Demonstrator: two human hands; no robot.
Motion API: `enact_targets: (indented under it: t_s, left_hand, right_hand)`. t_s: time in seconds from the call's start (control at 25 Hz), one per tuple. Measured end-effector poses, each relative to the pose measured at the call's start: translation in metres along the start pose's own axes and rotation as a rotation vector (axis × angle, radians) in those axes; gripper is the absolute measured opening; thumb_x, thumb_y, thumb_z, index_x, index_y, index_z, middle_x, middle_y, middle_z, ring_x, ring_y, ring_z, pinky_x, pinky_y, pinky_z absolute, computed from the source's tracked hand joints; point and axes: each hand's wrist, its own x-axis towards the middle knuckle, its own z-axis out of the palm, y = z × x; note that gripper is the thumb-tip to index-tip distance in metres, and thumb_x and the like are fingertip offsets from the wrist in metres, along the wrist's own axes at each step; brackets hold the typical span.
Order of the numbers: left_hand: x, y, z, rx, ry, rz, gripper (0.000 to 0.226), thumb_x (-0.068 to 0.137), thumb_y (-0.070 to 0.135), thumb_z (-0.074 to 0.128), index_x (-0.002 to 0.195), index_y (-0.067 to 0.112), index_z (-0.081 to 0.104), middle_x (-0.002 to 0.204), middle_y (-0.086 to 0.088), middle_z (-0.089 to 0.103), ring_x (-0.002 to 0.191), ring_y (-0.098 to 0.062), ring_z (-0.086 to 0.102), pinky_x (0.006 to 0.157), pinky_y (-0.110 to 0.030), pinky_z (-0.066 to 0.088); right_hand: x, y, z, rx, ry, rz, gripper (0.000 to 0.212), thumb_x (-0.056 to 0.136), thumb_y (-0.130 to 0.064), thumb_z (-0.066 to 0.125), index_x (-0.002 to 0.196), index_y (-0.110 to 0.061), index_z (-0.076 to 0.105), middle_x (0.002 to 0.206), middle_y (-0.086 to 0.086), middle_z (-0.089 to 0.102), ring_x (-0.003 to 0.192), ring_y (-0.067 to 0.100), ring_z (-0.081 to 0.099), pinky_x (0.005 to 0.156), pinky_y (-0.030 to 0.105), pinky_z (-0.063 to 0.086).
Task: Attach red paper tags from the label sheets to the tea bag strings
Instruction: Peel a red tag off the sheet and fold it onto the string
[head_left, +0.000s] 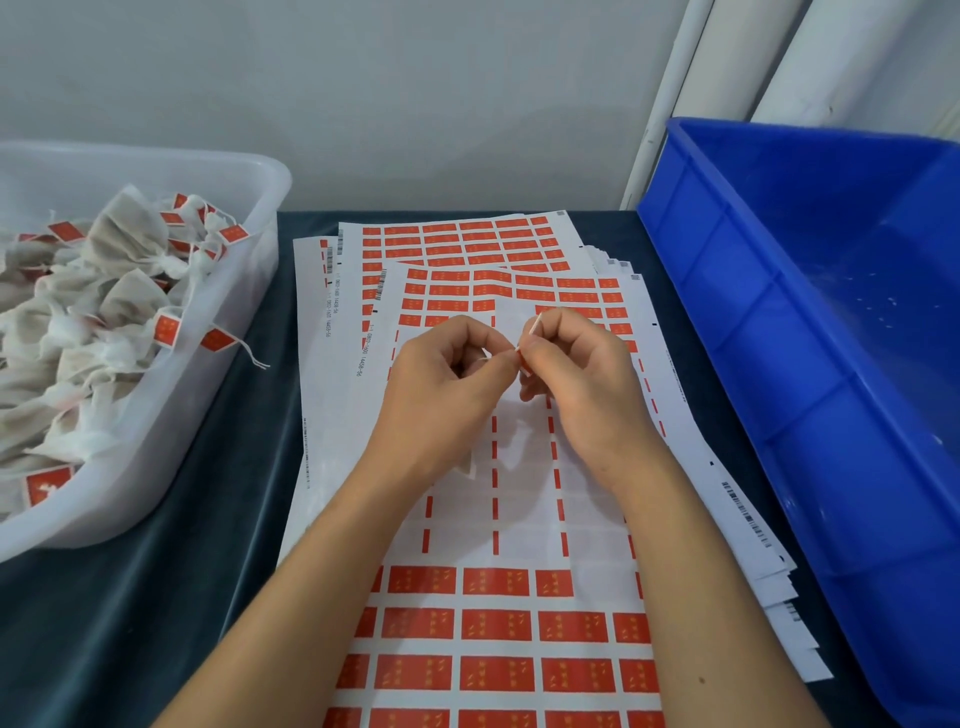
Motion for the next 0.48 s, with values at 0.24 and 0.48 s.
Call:
enact_targets:
  t_s: [0.24, 0.48]
  left_hand:
    - [0.0011, 0.0001, -0.0024, -0.017, 0.019, -0.002, 0.021, 0.094, 0.015, 0.069, 0.079, 0.028, 0.073, 0.072, -0.003, 0.067, 0.064, -0.015, 0.060, 0.059, -0.013, 0.052]
    - [-0.0003, 0.0003, -0.0021, -0.016, -0.014, 0.016, 0.021, 0.094, 0.013, 0.067, 0.079, 0.027, 0.072, 0.072, -0.004, 0.066, 0.068, -0.022, 0.062, 0.060, -0.018, 0.054]
  right_hand:
    - [-0.0016, -0.0001, 0.0006, 0.022, -0.024, 0.016, 0.016, 0.101, -0.017, 0.058, 0.088, -0.018, 0.068, 0.081, -0.005, 0.069, 0.079, 0.011, 0.067, 0.068, 0.021, 0.058]
    - [-0.0011, 0.0013, 0.0008, -0.027, -0.021, -0.036, 0.015, 0.100, -0.014, 0.057, 0.088, -0.010, 0.065, 0.079, 0.005, 0.063, 0.076, 0.021, 0.062, 0.067, 0.024, 0.058]
